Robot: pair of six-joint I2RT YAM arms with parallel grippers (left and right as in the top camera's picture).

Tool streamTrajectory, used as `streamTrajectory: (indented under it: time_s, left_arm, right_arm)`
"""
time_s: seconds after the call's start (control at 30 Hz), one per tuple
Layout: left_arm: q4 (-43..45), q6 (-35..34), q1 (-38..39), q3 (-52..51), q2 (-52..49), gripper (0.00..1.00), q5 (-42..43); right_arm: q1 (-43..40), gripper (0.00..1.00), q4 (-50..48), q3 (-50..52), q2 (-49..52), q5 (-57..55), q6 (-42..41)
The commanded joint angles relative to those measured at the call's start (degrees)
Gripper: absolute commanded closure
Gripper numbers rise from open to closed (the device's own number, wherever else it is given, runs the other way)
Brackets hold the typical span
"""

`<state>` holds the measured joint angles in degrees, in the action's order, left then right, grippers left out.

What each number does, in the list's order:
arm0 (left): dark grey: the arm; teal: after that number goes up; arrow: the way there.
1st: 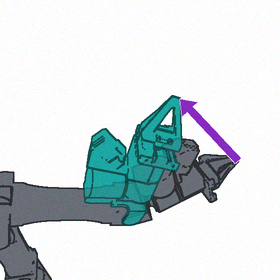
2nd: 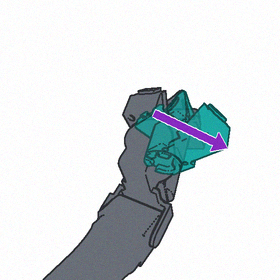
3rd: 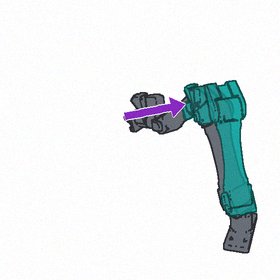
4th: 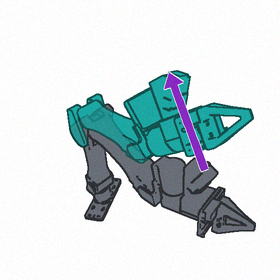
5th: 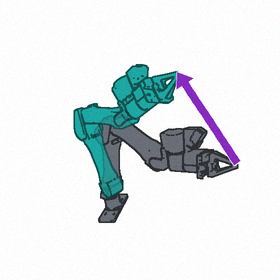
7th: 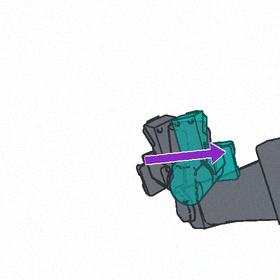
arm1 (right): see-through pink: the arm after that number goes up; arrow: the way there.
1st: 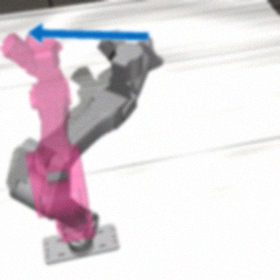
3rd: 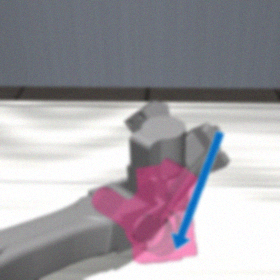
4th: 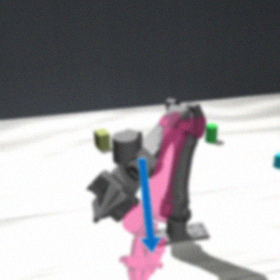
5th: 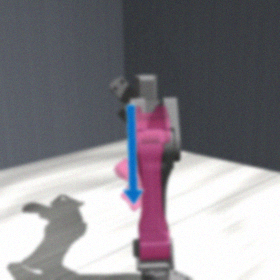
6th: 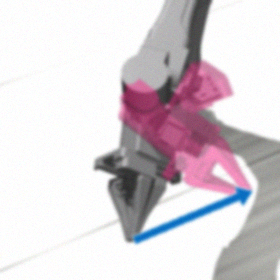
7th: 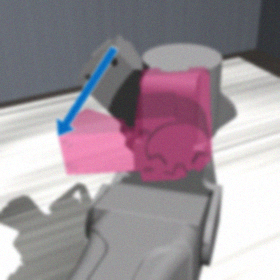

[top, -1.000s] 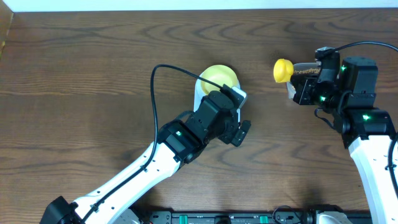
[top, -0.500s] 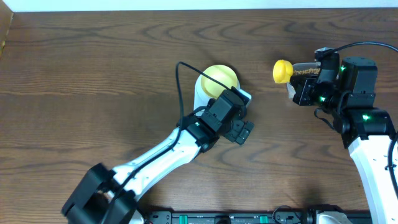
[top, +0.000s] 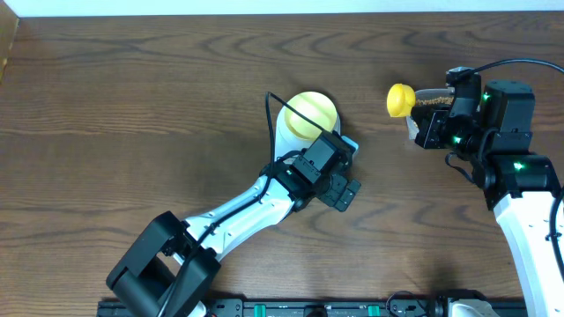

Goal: Scoop item into bowl and weigh 50g on scale

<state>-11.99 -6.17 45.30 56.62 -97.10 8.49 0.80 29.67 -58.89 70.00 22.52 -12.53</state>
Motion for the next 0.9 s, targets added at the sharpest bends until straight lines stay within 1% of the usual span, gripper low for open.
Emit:
streamTrajectory:
  time_s: [0.0, 0.23, 0.4, 0.87]
  left_arm:
    - [-0.70, -0.28, 0.04, -0.15, -2.27, 0.00, -1.97]
    - [0.68, -0.04, 0.04, -0.15, -5.81, 0.00, -6.21]
    - [3.34, -0.02, 0.04, -0.15, -5.81, 0.00, -6.21]
    - [1.99, -0.07, 0.79, -0.15, -6.05, 0.00, -5.97]
  right_arm:
    - [-0.28, 0.99, -0.13, -0.37, -0.90, 0.50, 0.74]
    - [-0.28, 0.99, -0.13, -0.37, -0.90, 0.50, 0.87]
    - [-0.28, 0.99, -0.11, -0.37, -0.90, 0.52, 0.85]
    - [-0.35, 0.99, -0.07, -0.37, -0.90, 0.50, 0.87]
